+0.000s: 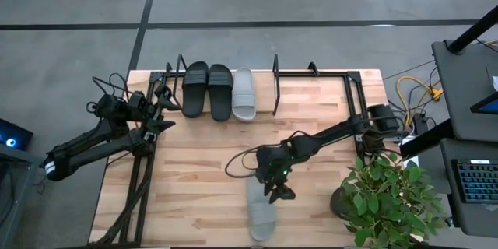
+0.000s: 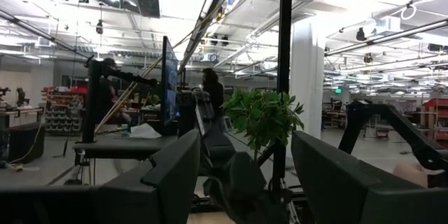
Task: Pick and place slides into the shelf
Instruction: Put the gray slide on the shelf
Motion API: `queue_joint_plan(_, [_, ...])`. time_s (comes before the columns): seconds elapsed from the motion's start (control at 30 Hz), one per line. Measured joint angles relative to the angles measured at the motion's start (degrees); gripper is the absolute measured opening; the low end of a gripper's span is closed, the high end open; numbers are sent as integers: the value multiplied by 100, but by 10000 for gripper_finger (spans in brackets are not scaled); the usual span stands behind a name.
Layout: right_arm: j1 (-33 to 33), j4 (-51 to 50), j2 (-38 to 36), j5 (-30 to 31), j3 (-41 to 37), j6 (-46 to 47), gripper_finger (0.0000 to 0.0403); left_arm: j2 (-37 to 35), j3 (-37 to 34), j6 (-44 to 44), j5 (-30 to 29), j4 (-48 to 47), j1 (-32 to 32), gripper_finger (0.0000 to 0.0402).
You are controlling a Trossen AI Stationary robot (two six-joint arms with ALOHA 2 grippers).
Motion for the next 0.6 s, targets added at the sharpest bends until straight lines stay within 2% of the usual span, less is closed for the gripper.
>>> queue_joint_plan(0.37, [-113,-219,115,30,70,-22,183,-16,-2,4,9,82,-1,211])
queue_joint_plan(0.6, [66,-181,110,-23,37,57,183,-20,-2,4,19,78,-2,211])
